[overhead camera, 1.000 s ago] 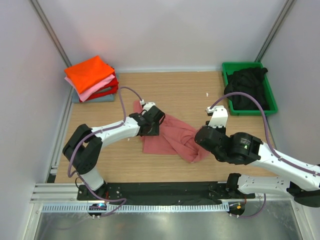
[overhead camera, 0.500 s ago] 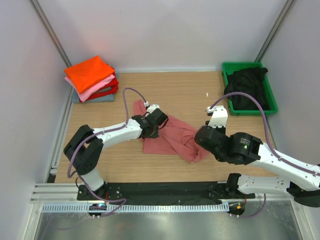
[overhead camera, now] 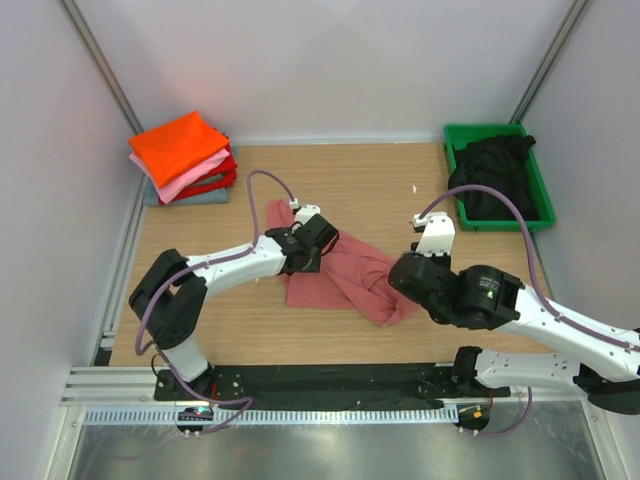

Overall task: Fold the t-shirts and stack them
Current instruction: Flatten the tshirt out

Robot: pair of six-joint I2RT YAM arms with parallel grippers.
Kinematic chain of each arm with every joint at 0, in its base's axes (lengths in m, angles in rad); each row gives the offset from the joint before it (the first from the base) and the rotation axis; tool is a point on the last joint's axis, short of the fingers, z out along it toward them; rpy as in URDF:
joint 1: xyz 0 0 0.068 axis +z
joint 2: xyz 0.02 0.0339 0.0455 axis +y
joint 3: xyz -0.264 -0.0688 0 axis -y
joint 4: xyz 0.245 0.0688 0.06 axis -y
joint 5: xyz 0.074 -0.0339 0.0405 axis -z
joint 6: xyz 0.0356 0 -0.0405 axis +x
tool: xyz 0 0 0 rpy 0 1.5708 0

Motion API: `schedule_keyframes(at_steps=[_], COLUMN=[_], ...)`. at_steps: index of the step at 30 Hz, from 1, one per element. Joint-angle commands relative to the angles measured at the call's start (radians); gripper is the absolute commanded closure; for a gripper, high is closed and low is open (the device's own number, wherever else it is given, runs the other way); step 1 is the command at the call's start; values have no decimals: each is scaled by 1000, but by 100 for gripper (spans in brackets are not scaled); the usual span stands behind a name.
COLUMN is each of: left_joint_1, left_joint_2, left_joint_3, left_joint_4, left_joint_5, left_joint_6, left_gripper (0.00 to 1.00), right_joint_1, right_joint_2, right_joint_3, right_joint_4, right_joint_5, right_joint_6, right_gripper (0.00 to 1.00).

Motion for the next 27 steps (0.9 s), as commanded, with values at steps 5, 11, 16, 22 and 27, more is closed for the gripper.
schedule_keyframes(at_steps=[5, 11, 16, 22, 27], left_joint_1=[-3, -3, -3, -3, -6], left_joint_2=[38, 47, 42, 31, -68], left_joint_3=[51, 45, 33, 25, 27], left_joint_4=[-5, 9, 18, 26, -22], left_joint_5=[-63, -58, -61, -97, -107], left_joint_6=[22, 20, 25, 59, 88], left_gripper=[54, 67, 80, 100, 100], right_joint_1=[2, 2, 0, 0, 0], right_joint_2=[1, 5, 8, 5, 11], right_joint_3=[-1, -4, -9, -23, 2], right_joint_4=[29, 26, 26, 29, 17], right_joint_5=[24, 29, 30, 29, 44], right_joint_6=[4, 1, 4, 12, 7], right_gripper=[99, 99, 99, 99, 99])
